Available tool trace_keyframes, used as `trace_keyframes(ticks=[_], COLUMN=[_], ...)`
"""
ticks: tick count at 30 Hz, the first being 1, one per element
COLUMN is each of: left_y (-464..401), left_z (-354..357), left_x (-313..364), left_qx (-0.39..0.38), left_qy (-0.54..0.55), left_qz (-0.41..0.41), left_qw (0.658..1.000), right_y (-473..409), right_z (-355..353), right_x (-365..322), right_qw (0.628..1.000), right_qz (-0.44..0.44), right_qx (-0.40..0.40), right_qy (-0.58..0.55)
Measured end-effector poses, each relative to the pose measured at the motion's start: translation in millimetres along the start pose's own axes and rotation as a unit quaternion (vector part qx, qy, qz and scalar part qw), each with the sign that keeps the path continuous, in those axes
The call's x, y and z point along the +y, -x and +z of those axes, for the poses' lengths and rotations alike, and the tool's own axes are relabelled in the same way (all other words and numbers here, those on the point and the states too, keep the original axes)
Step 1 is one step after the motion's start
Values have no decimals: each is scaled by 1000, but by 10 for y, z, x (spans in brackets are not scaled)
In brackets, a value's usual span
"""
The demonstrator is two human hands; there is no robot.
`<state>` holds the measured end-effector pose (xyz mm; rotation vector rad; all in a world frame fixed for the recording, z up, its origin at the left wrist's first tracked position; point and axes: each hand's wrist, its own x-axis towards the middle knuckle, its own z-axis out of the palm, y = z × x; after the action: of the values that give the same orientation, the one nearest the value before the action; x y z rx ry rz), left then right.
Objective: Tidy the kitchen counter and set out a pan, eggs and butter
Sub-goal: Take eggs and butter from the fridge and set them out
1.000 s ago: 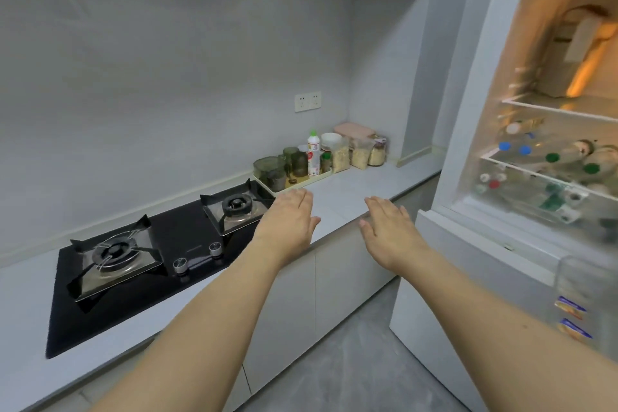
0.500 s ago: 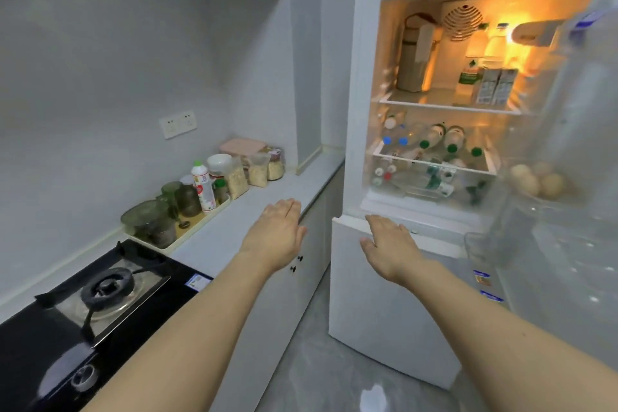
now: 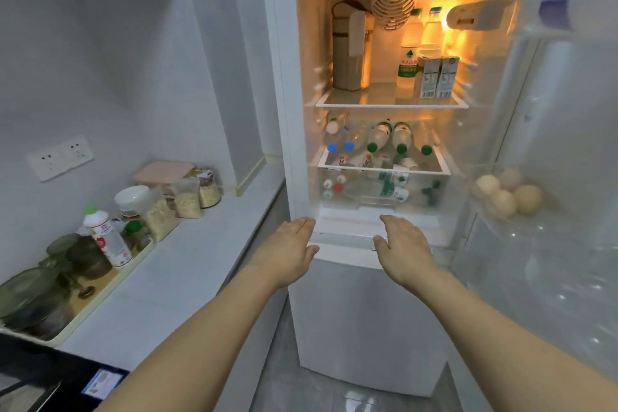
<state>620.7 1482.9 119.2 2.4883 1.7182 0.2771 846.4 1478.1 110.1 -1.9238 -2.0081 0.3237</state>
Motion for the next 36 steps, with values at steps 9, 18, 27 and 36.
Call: trace_keyframes(ticks=[9,18,27,36], left_y=[-1119,-2058,-2197,-2134], left_z=[385,698,1181,1560], left_x=[369,1067,1769,2057], left_qx=[-46,-116,-197,-327], left_qy=[41,76,40,-100], left_qz=[101,298,510,426], left_qw=[993,945,836,838], right_y=[-311,-89,251,440], right_z=[69,175,371,465], right_x=[557,1193,1365,1327], right_qw=[990,942,904,852], right_qz=[97,296,425,515], right_qx=[89,126,41,-90], right_qy=[-45,-92,-14,35])
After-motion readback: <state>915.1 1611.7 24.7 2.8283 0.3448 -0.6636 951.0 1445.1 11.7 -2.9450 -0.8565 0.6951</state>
